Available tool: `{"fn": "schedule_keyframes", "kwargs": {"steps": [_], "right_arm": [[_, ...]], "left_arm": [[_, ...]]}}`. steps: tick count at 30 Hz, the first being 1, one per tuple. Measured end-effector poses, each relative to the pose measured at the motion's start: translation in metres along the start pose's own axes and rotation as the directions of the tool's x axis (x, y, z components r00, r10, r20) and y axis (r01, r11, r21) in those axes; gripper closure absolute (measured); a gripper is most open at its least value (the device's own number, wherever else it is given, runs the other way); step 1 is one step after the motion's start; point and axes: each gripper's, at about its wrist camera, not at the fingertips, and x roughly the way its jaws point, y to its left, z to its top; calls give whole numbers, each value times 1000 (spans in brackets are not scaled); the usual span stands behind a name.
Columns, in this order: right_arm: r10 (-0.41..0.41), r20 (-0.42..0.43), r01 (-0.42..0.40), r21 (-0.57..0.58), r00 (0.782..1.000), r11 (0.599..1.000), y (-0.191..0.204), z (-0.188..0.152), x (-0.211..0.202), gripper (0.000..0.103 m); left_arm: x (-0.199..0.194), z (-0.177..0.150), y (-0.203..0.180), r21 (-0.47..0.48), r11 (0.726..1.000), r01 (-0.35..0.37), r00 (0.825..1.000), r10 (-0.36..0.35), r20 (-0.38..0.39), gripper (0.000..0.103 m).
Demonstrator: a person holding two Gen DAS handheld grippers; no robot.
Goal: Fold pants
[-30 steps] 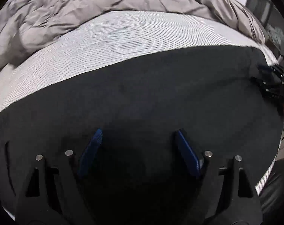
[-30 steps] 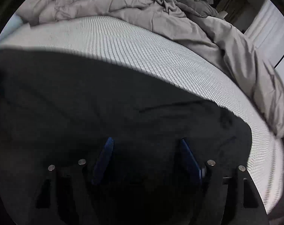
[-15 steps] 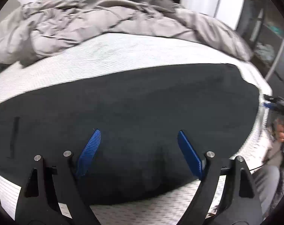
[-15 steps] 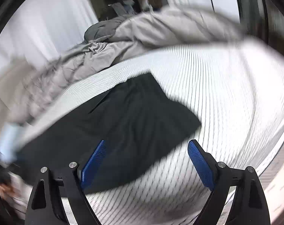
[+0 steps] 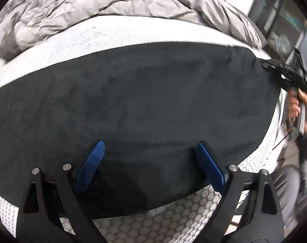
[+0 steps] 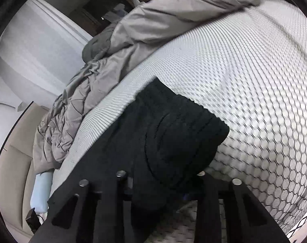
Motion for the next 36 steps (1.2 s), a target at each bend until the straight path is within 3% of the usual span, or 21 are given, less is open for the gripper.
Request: {"fn": "schedule_keyframes", "kwargs": {"steps": [3, 7, 12, 15, 16, 17, 18, 19, 20, 21, 23, 25, 27, 30, 33, 36], "right_arm": [[11, 51, -3, -146, 999, 989, 43, -2, -25, 82], [86, 46, -66, -330, 995, 942, 128, -15, -45, 83], [243, -51, -232, -533, 969, 814, 255, -57, -42, 83], [323, -190, -369, -611, 927, 701, 327, -97, -20, 82], [331, -249, -412, -625, 910, 663, 346, -112, -7, 72], [328, -331, -466, -636, 885, 615, 365, -132, 8, 49], [311, -423, -523, -643, 851, 560, 378, -154, 24, 38], [255, -514, -566, -650, 819, 507, 387, -179, 42, 28], [175, -585, -591, -663, 792, 459, 389, -202, 57, 28], [108, -605, -586, -688, 789, 428, 386, -216, 65, 29], [19, -577, -538, -749, 817, 387, 371, -233, 69, 30], [40, -550, -514, -750, 834, 417, 348, -224, 59, 30], [47, -501, -456, -742, 864, 492, 323, -204, 51, 30], [-32, -406, -312, -749, 913, 584, 284, -184, 45, 30], [-57, -367, -232, -693, 929, 683, 242, -170, 32, 30], [-19, -337, -228, -676, 941, 700, 217, -171, 5, 30]], "left_arm": [[-13, 2, 22, -70, 998, -1, 1000, 2, 21, 12], [-44, 5, 69, -161, 987, 6, 996, 9, 94, 12], [-70, 8, 144, -290, 957, -8, 989, 49, 136, 12], [-82, 0, 185, -382, 924, -25, 986, 84, 141, 12], [-86, -4, 199, -411, 911, -33, 985, 99, 140, 12], [-89, -7, 207, -424, 905, -40, 984, 108, 139, 12], [-92, -10, 216, -439, 897, -54, 983, 124, 133, 12], [-95, -14, 224, -453, 889, -70, 982, 141, 127, 12], [-98, -17, 229, -457, 886, -73, 981, 146, 126, 12], [-100, -21, 233, -455, 888, -72, 981, 144, 126, 12], [-104, -24, 230, -430, 901, -61, 981, 135, 142, 12], [-104, -24, 221, -392, 919, -53, 981, 122, 152, 12], [-94, -22, 209, -356, 933, -57, 987, 108, 123, 12], [-81, -19, 185, -309, 948, -77, 992, 104, 72, 12], [-73, -15, 175, -302, 951, -62, 994, 87, 68, 12], [-70, -9, 173, -317, 946, -70, 993, 97, 72, 12]]}}
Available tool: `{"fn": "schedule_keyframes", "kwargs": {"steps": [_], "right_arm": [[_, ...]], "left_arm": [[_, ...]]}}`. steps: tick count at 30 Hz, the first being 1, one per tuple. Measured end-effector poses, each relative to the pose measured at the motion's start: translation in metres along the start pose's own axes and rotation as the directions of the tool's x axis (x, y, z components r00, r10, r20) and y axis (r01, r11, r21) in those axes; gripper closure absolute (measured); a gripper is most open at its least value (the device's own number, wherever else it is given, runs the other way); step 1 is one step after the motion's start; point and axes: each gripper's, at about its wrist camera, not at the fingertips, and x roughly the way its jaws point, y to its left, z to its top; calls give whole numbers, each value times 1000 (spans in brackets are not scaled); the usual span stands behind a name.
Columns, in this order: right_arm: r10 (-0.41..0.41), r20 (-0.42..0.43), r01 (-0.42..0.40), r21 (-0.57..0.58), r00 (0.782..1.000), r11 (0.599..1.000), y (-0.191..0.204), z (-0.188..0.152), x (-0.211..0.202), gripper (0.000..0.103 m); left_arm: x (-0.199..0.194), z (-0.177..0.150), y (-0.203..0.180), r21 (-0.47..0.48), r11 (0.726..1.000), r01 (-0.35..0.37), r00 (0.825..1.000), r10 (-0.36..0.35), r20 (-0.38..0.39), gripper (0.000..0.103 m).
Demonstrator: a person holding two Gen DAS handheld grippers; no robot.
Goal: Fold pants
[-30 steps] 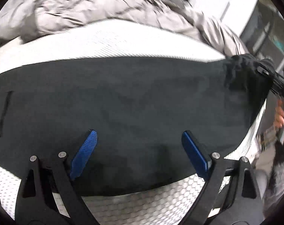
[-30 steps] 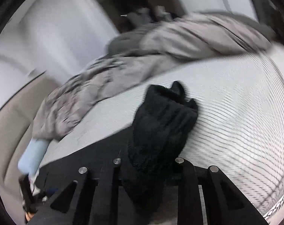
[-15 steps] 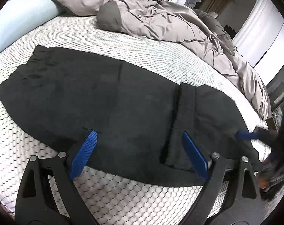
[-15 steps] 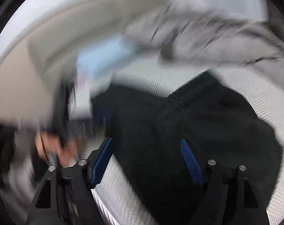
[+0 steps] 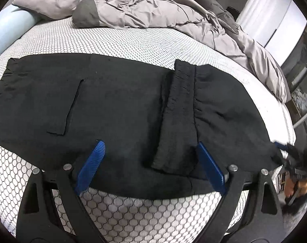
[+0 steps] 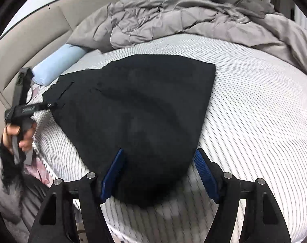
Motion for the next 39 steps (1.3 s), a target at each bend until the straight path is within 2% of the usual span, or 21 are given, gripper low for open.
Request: {"fn": "schedule_keyframes", "kwargs": {"steps": [4, 6, 8, 11, 17, 22, 24, 25, 26, 27, 29, 31, 32, 33, 36, 39], "right_arm": [[9, -9, -10, -115, 1000, 993, 20, -17, -8, 30], [-32, 10, 33, -191, 999, 981, 25, -25, -9, 29], [-68, 5, 67, -199, 998, 978, 25, -28, -7, 29], [-51, -8, 48, -206, 999, 977, 19, -37, -15, 28], [-86, 4, 86, -129, 996, 988, 2, -51, -22, 28], [-133, 58, 138, -84, 989, 987, 14, -27, -8, 28], [-212, 70, 218, -90, 975, 972, 19, -21, -1, 29], [-259, 65, 264, -92, 964, 960, 18, -21, 1, 31], [-325, 56, 329, -84, 944, 941, 12, -24, -1, 31], [-348, 54, 351, -62, 936, 934, 4, -28, -6, 30], [-330, 38, 328, 59, 943, 943, -20, -42, -19, 30], [-388, 18, 384, 118, 921, 916, -33, -54, -20, 30], [-399, 15, 393, 136, 917, 909, -37, -57, -20, 30], [-385, 17, 378, 157, 923, 913, -40, -59, -21, 30], [-388, 38, 378, 156, 921, 912, -37, -58, -27, 30], [-378, 59, 373, 74, 924, 925, -21, -57, -36, 30]], "left_arm": [[9, 6, -3, -30, 1000, -4, 1000, 4, 1, 12], [13, 10, -5, -32, 999, -4, 1000, 4, -5, 12], [15, 12, -10, -23, 1000, 8, 1000, -8, 0, 12], [16, 11, -13, -8, 1000, 1, 1000, -1, -12, 12], [16, 10, -15, 10, 1000, 3, 1000, -3, -20, 12], [15, 9, -12, 6, 1000, 4, 1000, -4, -20, 12], [14, 9, -10, 4, 1000, -1, 1000, 1, -18, 12], [14, 9, -8, 2, 1000, -4, 1000, 4, -18, 12], [15, 9, -6, 1, 1000, -7, 1000, 7, -20, 12], [16, 8, -4, 3, 1000, -10, 1000, 10, -22, 12], [18, 6, -2, 13, 1000, -20, 999, 21, -34, 12], [19, 4, -2, 35, 999, -32, 999, 34, -39, 12], [20, 3, -3, 45, 998, -39, 998, 41, -38, 13], [20, 1, -5, 62, 997, -51, 998, 53, -37, 12], [21, -1, -8, 81, 994, -75, 996, 79, -39, 13], [14, 2, -7, 66, 996, -67, 997, 69, -33, 13]]}}
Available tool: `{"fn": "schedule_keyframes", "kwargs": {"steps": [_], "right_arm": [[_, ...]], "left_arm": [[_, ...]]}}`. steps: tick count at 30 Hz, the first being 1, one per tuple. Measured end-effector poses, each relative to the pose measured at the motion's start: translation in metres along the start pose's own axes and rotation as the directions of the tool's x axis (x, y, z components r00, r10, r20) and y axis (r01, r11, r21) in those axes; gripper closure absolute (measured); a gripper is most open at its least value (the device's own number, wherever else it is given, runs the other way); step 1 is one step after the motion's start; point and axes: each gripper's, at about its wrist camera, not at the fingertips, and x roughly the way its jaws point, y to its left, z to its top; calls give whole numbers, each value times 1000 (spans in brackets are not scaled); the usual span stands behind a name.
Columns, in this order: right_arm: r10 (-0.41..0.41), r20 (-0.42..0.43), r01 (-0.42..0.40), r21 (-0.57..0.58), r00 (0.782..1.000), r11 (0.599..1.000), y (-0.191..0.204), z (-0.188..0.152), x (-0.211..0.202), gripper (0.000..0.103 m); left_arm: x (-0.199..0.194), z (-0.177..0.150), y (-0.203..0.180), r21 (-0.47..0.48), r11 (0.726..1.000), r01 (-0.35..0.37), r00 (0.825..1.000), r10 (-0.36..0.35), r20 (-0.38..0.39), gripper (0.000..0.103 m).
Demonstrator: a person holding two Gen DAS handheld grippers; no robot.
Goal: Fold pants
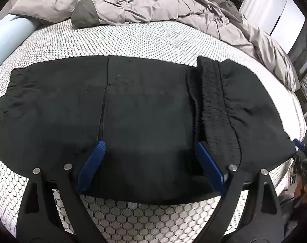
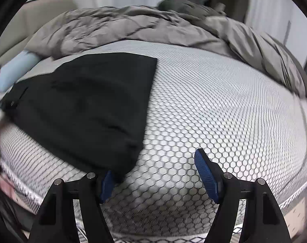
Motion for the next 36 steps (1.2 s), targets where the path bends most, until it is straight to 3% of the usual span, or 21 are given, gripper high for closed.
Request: {"fn": "schedule_keyframes", "kwargs": {"steps": [3, 5, 8, 12, 17, 19, 27, 28, 29, 30, 31, 32, 34, 36], "right_arm": [[38, 14, -37, -99, 999, 994, 17, -1, -20, 30], [112, 30, -107, -130, 993, 986, 29, 1, -34, 30], [265, 74, -253, -143, 961, 957, 65, 25, -46, 25], [346, 62, -318, -268, 936, 909, 146, 64, -21, 25], [368, -59, -367, -324, 928, 872, 228, 81, 30, 25], [358, -92, -367, -354, 929, 860, 245, 77, 44, 23], [297, -88, -304, -447, 951, 842, 263, 69, 56, 22], [291, -84, -297, -457, 953, 839, 261, 67, 56, 26], [286, -69, -284, -469, 956, 836, 262, 67, 57, 45], [303, -65, -296, -477, 951, 828, 263, 67, 57, 56], [317, -57, -306, -467, 947, 830, 262, 69, 56, 78], [325, -34, -305, -445, 945, 842, 256, 73, 52, 88], [351, 56, -312, -344, 935, 886, 227, 86, 37, 92], [347, 187, -319, -163, 919, 934, 168, 102, 12, 93]], "left_arm": [[-10, 4, 5, -14, 1000, 12, 1000, -12, 27, 13], [-14, 6, 10, -38, 999, 22, 999, -21, 38, 13], [-17, 7, 14, -55, 998, 32, 998, -29, 47, 13], [-14, 4, 17, -52, 998, 34, 999, -32, 33, 14], [-14, -4, 25, -52, 997, 65, 998, -64, 17, 17], [-14, -6, 33, -54, 998, 27, 1000, -27, 11, 16], [-19, -8, 70, -161, 987, 21, 1000, -18, 23, 16], [-19, -8, 71, -170, 985, 19, 1000, -15, 25, 16], [-19, -10, 71, -171, 985, 15, 1000, -11, 24, 16], [-18, -10, 69, -165, 986, 6, 1000, -2, 21, 16], [-16, -10, 68, -155, 988, -8, 1000, 11, 17, 16], [-15, -10, 66, -145, 989, -22, 1000, 24, 13, 16], [-12, -9, 63, -127, 991, -43, 999, 44, 6, 16], [-11, -10, 61, -117, 992, -57, 998, 58, 3, 16]]}}
